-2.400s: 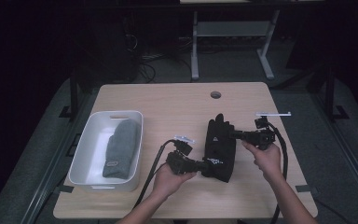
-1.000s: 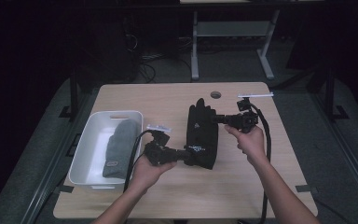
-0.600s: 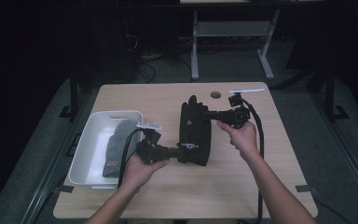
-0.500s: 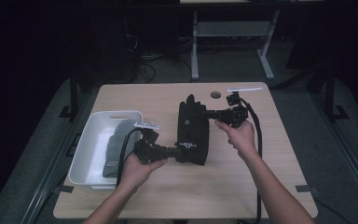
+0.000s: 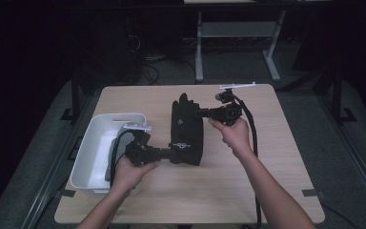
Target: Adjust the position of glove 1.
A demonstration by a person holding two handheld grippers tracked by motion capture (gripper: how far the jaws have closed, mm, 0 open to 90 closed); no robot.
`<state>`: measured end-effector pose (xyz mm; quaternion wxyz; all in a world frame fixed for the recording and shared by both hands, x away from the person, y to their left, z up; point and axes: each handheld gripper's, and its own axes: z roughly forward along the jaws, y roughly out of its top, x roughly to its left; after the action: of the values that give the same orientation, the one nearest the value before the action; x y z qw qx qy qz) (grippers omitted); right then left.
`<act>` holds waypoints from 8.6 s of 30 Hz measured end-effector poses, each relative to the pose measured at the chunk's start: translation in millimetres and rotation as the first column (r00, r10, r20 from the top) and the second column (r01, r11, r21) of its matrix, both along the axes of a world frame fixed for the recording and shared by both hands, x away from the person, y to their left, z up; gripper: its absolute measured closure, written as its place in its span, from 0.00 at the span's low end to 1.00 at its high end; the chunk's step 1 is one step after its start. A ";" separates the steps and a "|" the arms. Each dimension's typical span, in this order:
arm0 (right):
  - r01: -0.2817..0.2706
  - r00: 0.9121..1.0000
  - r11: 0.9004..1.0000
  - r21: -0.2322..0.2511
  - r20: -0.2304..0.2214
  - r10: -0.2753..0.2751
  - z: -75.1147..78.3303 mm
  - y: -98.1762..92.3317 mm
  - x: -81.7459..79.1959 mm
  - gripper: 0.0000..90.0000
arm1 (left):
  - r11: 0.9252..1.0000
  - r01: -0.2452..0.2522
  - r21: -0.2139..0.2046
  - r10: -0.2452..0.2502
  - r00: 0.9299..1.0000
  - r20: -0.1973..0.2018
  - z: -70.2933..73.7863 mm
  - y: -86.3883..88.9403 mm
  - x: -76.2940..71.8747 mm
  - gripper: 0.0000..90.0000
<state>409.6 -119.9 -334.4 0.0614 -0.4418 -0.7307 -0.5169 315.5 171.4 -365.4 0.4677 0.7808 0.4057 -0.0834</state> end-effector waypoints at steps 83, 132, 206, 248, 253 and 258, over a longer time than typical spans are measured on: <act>-0.175 0.984 0.983 0.059 -0.020 0.177 13.4 142.4 23.2 0.84 | 0.985 -0.173 0.017 0.173 0.985 0.005 19.3 135.9 -21.3 0.91; -0.234 0.968 0.971 0.052 -0.077 0.237 -26.3 199.1 24.8 0.84 | 0.970 -0.237 0.050 0.240 0.969 -0.063 -11.9 187.9 -35.1 0.91; -0.213 0.973 0.977 0.022 -0.090 0.214 -34.3 166.7 30.1 0.71 | 0.969 -0.246 0.024 0.247 0.968 -0.054 6.1 189.8 -28.4 0.75; -0.146 0.987 0.986 0.082 -0.057 0.151 -13.0 101.5 21.3 0.56 | 0.987 -0.157 -0.028 0.156 0.987 -0.034 22.6 138.3 -16.8 0.66; -0.138 0.988 0.986 0.090 -0.055 0.143 -11.3 94.6 19.9 0.55 | 0.989 -0.144 -0.035 0.143 0.989 -0.030 24.9 132.6 -16.0 0.66; -0.129 0.990 0.987 0.093 -0.049 0.134 -10.8 86.9 19.0 0.53 | 0.992 -0.118 -0.054 0.116 0.993 -0.027 28.3 124.7 -13.9 0.65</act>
<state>428.6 -33.0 -345.1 0.1352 -0.4036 -0.7324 -0.5314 301.6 296.1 -337.1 0.4885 0.7413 0.4539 -0.0767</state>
